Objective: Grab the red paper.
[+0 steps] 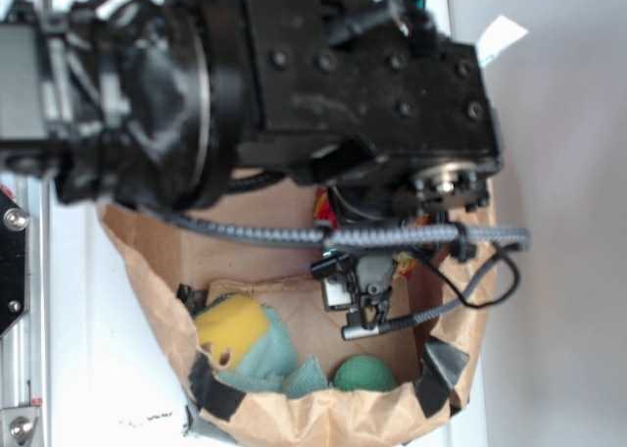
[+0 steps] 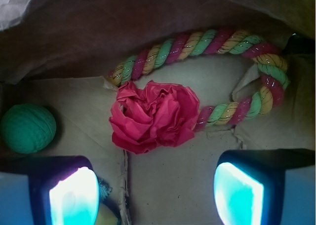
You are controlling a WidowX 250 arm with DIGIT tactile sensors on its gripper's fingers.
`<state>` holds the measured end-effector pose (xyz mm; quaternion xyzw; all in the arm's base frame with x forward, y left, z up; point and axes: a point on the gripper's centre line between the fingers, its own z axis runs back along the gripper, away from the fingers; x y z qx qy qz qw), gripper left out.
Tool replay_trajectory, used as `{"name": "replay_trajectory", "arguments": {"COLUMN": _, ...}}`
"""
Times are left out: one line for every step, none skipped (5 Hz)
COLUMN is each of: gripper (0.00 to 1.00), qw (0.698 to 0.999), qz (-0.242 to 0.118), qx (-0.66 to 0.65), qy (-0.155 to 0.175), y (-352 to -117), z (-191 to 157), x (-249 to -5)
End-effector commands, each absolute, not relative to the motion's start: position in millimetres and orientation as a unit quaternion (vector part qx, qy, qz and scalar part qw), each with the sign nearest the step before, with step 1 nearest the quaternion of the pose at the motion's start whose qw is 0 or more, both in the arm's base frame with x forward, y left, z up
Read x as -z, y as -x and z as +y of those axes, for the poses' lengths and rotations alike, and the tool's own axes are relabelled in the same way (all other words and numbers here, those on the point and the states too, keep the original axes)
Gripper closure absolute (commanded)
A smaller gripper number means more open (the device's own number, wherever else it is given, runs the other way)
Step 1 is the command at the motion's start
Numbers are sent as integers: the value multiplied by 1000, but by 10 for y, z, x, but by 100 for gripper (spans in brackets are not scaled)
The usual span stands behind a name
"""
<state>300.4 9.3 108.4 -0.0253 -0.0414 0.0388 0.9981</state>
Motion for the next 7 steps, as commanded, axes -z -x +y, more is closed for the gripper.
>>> {"name": "replay_trajectory", "arguments": {"gripper": 0, "qw": 962, "qz": 5, "qx": -271, "qy": -18, "y": -2850, "z": 134, "x": -1101}}
{"name": "replay_trajectory", "arguments": {"gripper": 0, "qw": 919, "qz": -29, "qx": -390, "qy": -46, "y": -2823, "z": -22, "x": -1045}}
{"name": "replay_trajectory", "arguments": {"gripper": 0, "qw": 884, "qz": -25, "qx": -463, "qy": -60, "y": -2931, "z": -52, "x": -1027}}
{"name": "replay_trajectory", "arguments": {"gripper": 0, "qw": 869, "qz": -47, "qx": -491, "qy": -36, "y": -3004, "z": 18, "x": -984}}
{"name": "replay_trajectory", "arguments": {"gripper": 0, "qw": 849, "qz": -37, "qx": -526, "qy": 10, "y": -3011, "z": 110, "x": -987}}
{"name": "replay_trajectory", "arguments": {"gripper": 0, "qw": 818, "qz": -32, "qx": -571, "qy": 62, "y": -3072, "z": 213, "x": -1115}}
{"name": "replay_trajectory", "arguments": {"gripper": 0, "qw": 791, "qz": -28, "qx": -604, "qy": 91, "y": -3149, "z": 315, "x": -1176}}
